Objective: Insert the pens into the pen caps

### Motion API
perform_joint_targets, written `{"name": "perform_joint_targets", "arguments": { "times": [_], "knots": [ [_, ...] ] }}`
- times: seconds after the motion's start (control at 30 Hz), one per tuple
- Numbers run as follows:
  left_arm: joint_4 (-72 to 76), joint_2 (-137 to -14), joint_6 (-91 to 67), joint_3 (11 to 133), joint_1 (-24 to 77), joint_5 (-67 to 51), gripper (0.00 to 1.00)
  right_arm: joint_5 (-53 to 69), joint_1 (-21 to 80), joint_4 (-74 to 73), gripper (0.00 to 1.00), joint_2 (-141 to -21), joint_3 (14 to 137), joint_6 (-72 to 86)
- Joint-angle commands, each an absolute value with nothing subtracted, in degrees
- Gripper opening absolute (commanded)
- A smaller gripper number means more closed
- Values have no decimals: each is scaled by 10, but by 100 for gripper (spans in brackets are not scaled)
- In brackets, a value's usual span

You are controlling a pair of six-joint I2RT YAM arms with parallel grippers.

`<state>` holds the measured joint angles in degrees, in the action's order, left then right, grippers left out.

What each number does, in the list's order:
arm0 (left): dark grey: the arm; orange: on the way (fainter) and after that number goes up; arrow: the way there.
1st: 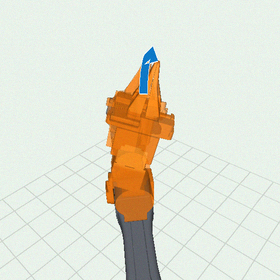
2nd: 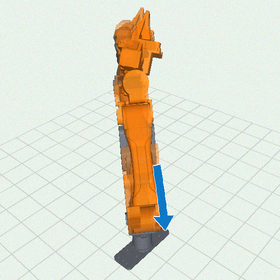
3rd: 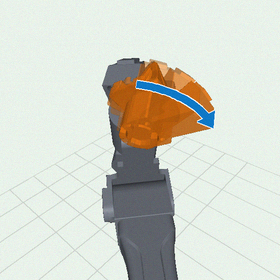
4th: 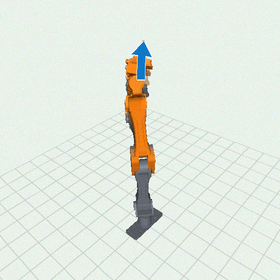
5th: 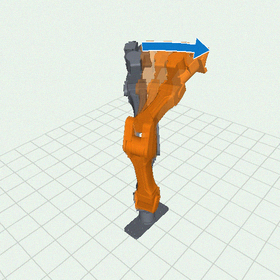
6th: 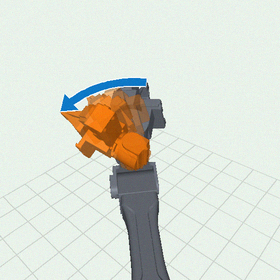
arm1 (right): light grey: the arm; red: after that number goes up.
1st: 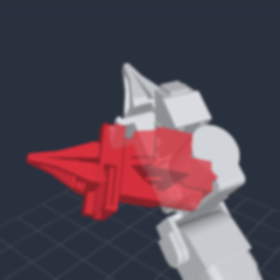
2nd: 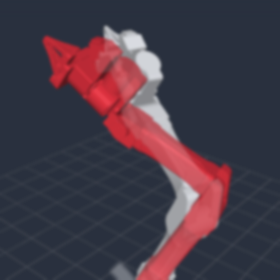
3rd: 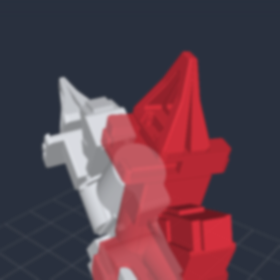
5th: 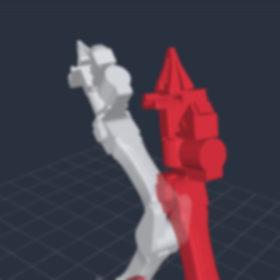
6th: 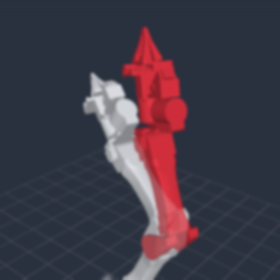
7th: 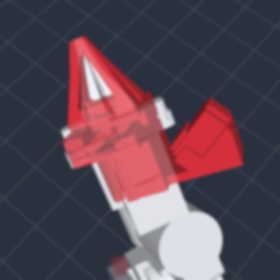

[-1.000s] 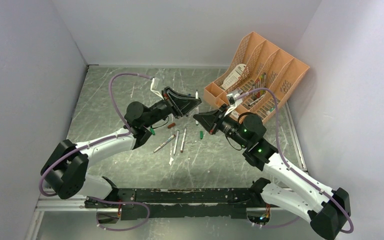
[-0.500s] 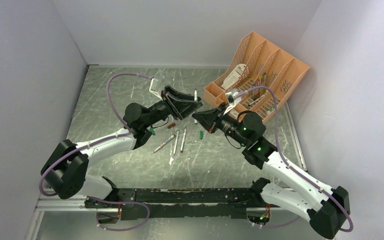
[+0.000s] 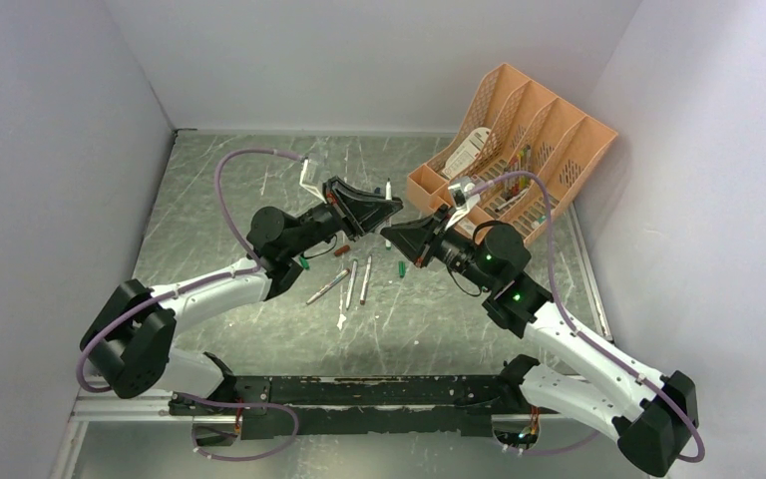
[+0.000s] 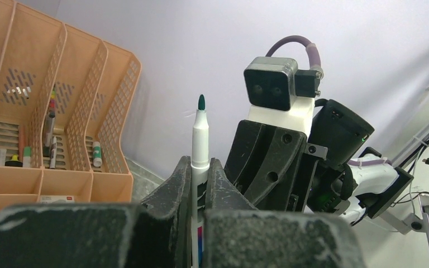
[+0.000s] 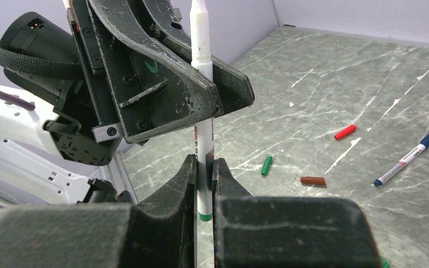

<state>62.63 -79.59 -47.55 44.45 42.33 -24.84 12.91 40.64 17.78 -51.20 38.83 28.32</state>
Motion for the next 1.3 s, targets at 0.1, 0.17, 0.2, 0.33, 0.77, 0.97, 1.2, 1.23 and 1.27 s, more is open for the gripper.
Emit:
{"name": "perform_joint_targets", "arguments": {
  "times": [0.1,0.17,0.2,0.33,0.77,0.97,1.2,1.23,1.27],
  "knots": [
    [626,-789,-470,437,435,-285,7,106,406,211,0,-511,392,284],
    [619,-787,-463,441,435,-287,7,101,406,201,9,-515,394,282],
    [609,-783,-452,443,434,-286,7,96,406,194,20,-516,395,280],
    [479,-750,-336,473,416,-265,7,53,405,122,44,-511,388,262],
    [471,-716,-277,399,272,-331,7,-140,405,-96,37,-789,478,247],
    [467,-704,-276,381,272,-335,7,-166,405,-112,34,-910,540,239],
    [449,-696,-265,379,272,-331,7,-171,405,-124,35,-977,570,239],
    [450,-697,-265,379,272,-331,7,-175,404,-127,35,-983,570,243],
    [451,-698,-266,378,272,-331,7,-178,404,-127,35,-987,570,247]
  ]
}}
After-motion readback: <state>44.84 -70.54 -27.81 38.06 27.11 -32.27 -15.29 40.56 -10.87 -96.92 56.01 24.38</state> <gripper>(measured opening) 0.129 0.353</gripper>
